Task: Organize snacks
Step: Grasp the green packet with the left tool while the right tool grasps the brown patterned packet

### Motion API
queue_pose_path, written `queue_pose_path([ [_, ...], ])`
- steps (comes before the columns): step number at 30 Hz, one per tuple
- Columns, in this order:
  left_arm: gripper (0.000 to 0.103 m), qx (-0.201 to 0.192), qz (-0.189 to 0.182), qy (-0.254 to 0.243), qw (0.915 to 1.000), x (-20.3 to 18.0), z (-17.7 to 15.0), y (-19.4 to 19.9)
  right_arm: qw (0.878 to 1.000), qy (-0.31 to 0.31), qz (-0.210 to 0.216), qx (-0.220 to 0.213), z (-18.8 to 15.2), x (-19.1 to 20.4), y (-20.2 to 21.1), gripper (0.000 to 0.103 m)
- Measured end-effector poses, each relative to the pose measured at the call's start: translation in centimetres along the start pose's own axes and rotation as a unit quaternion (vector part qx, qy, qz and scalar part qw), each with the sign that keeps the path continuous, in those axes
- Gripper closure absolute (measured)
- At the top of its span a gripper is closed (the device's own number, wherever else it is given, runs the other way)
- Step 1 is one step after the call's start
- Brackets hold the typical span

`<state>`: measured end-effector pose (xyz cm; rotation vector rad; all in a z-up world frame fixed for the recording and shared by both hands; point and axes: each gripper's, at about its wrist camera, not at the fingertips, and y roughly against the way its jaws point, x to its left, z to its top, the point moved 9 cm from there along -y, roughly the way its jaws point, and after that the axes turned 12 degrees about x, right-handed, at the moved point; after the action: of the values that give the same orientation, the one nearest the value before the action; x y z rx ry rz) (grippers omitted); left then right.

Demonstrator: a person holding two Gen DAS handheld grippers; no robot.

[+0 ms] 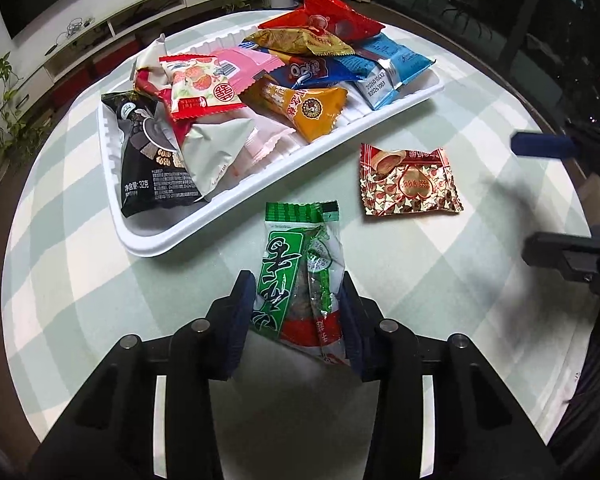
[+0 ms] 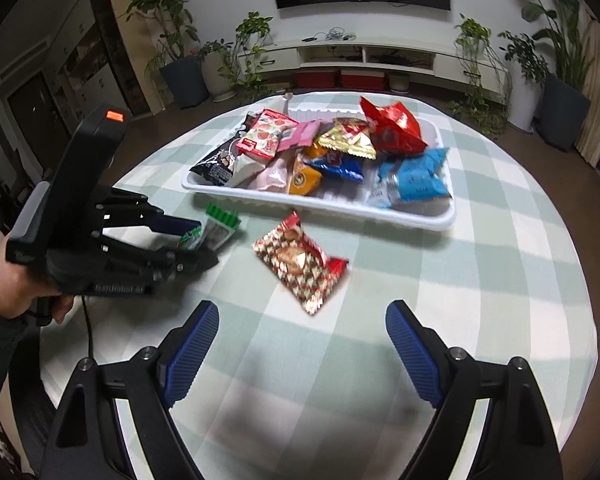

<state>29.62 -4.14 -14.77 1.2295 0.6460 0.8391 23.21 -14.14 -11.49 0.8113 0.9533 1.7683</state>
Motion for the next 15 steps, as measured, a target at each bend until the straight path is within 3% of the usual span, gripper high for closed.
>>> queue_pose_path([
  [1,0.061,0.0,-0.003,0.002,1.0,0.0,0.0,0.0,1.0,0.005,-0.004,0.004,0.3,0.0,-0.3,0.015],
  [3,0.044,0.003,0.009,0.006,0.9999,0.4,0.2,-0.2,1.0,0.018,-0.012,0.011,1.0,0.1,-0.9,0.015],
  [4,0.027,0.007,0.026,0.016,0.9995,1.0,0.3,-0.4,1.0,0.024,-0.015,0.014,1.3,0.2,-1.1,0.015],
  [5,0.025,0.007,0.026,0.022,0.9994,1.2,0.3,-0.6,0.999,0.032,-0.019,0.016,1.5,0.2,-1.3,0.015],
  [7,0.03,0.004,0.011,0.023,0.9997,1.3,0.3,-0.6,0.998,0.054,-0.025,0.022,2.1,0.4,-1.9,0.015],
  [11,0.069,-0.008,0.003,0.025,0.9997,1.3,0.2,0.0,0.996,0.078,-0.034,0.038,3.1,0.4,-3.3,0.016],
  [15,0.071,-0.016,-0.013,0.031,0.9993,1.6,-0.2,0.4,0.992,0.1,-0.035,0.065,3.5,0.6,-5.3,0.018],
])
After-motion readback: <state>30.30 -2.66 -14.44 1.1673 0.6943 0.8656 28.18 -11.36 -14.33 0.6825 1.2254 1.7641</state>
